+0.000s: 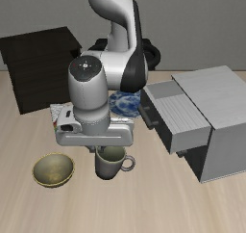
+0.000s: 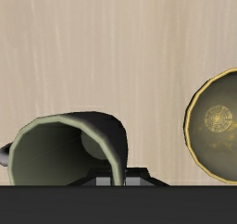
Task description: Pick up the mug and place it on the top of the cabinet
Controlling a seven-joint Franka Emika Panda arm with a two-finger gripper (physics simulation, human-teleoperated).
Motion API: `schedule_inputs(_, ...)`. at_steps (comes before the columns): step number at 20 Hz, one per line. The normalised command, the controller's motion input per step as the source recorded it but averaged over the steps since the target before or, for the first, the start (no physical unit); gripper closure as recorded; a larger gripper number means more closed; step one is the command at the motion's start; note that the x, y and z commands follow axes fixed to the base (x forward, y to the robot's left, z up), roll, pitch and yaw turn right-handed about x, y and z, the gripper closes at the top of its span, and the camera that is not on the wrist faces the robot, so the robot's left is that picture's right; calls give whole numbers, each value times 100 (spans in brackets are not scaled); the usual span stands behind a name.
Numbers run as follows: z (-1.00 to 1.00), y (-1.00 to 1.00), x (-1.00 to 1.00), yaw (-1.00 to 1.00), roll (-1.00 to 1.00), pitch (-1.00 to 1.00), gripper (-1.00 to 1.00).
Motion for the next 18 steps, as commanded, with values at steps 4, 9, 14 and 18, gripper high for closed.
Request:
schedule_inputs(4,100,0,0,0,0,0,100)
schedule_inputs(9,100,0,0,0,0,0,100)
schedule_inputs(14,100,0,0,0,0,0,100)
schedule_inputs(18,100,0,0,0,0,0,100)
